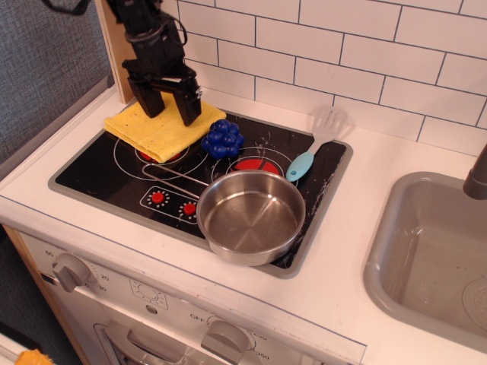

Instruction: Place the yellow cloth beside the metal pot.

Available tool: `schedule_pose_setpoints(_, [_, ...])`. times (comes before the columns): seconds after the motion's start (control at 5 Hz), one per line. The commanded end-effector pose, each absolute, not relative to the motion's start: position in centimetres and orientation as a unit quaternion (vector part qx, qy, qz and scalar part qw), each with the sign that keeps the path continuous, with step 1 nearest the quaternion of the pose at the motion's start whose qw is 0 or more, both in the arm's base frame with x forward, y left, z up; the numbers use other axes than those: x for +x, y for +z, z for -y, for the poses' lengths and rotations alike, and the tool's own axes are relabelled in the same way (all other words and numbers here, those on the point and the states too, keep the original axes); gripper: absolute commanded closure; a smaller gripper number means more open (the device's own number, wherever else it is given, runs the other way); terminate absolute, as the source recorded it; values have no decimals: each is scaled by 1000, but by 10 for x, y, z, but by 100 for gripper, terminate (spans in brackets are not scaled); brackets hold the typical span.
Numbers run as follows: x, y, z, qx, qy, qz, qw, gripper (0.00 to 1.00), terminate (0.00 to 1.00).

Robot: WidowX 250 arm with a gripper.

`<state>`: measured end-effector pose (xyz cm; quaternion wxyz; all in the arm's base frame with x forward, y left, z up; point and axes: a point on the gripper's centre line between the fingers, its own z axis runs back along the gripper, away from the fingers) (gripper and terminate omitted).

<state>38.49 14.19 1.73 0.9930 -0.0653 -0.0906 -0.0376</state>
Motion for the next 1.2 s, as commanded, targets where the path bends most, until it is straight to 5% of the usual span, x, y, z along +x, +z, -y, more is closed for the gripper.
schedule_pose_setpoints(0.0, [385,-1,-125,-59,-66,31,996,0,0])
schedule_pose_setpoints(0.4, [355,-19,-107,-51,-66,-15,996,0,0])
schedule_pose_setpoints(1.0, [299,-9,-87,-54,-39,-7,998,0,0])
